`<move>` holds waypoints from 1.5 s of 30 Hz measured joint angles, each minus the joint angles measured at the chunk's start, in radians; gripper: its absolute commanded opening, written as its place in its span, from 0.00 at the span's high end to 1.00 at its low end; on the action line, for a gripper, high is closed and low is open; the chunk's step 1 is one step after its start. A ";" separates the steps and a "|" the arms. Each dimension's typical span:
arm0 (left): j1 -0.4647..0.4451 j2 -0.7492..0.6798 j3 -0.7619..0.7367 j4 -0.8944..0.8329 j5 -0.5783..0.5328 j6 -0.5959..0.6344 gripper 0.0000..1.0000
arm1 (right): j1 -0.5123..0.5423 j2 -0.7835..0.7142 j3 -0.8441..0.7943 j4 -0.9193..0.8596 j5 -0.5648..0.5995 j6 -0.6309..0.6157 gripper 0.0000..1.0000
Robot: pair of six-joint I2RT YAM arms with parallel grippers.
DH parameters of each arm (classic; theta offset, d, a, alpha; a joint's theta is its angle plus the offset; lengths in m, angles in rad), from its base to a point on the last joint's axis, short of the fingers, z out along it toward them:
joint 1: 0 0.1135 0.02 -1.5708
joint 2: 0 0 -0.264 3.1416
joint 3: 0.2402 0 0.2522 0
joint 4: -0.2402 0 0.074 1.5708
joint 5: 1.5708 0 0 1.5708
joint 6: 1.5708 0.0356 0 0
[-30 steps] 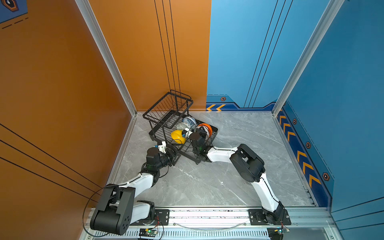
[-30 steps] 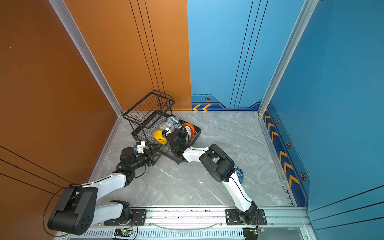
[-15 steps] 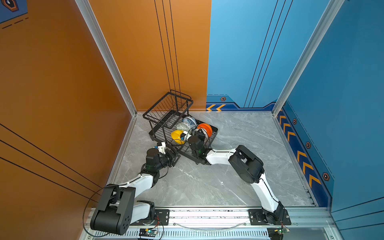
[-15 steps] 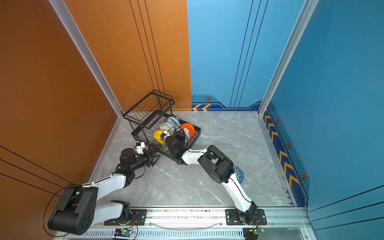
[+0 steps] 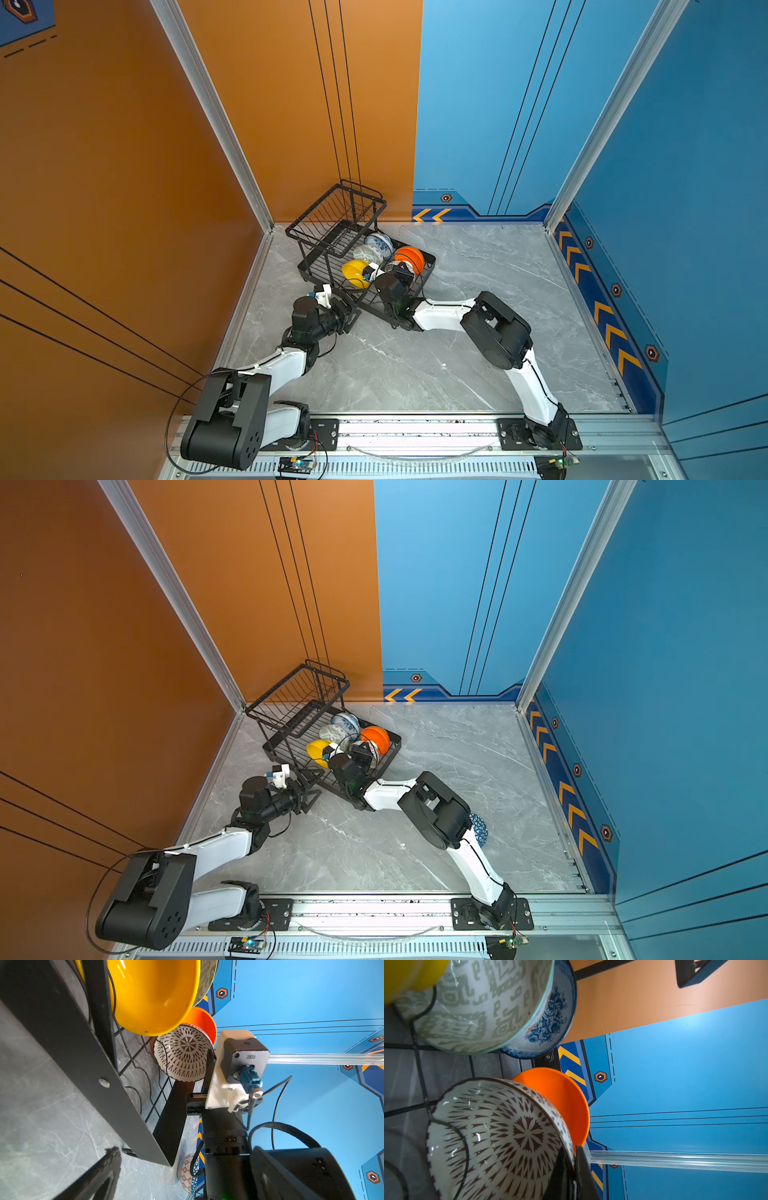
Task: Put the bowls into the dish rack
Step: 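Lower the white lattice bowl into the rack slot beside the orange bowl, then open the right gripper and move it to the blue triangle-patterned bowl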
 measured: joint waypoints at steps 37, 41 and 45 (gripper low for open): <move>-0.172 -0.222 0.119 -0.384 -0.140 0.176 0.02 | -0.051 -0.451 -0.046 -0.529 -0.096 0.607 0.00; -0.243 -0.231 0.221 -0.489 -0.206 0.267 0.02 | -0.096 -0.568 -0.082 -0.672 -0.104 0.778 0.00; -0.325 -0.162 0.299 -0.550 -0.267 0.330 0.02 | -0.169 -0.722 -0.159 -0.845 -0.161 1.001 0.00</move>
